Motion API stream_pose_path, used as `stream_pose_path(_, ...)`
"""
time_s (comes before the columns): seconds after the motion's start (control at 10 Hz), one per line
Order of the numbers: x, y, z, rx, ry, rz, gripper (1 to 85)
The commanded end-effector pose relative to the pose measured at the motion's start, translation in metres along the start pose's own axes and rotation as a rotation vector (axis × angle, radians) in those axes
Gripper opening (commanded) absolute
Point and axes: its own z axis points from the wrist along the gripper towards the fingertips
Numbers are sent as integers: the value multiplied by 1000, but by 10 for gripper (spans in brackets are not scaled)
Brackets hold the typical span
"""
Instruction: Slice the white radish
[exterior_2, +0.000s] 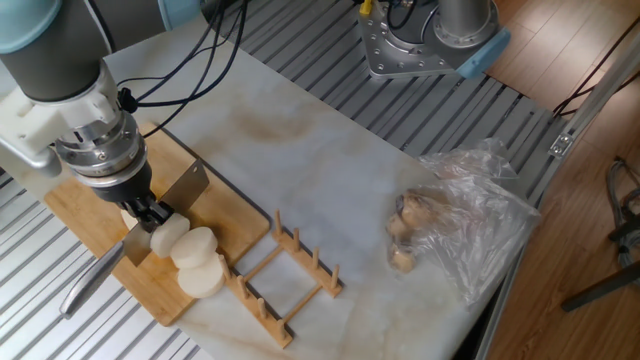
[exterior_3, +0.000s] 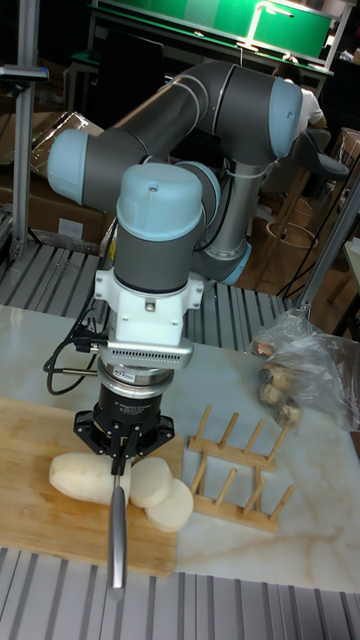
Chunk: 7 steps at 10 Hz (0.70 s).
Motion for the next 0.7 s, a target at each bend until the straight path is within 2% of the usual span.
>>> stream_pose_path(0.0,1,5,4,-9,-8,15,13)
stream_pose_path(0.6,0,7,13,-5,-17,22,13)
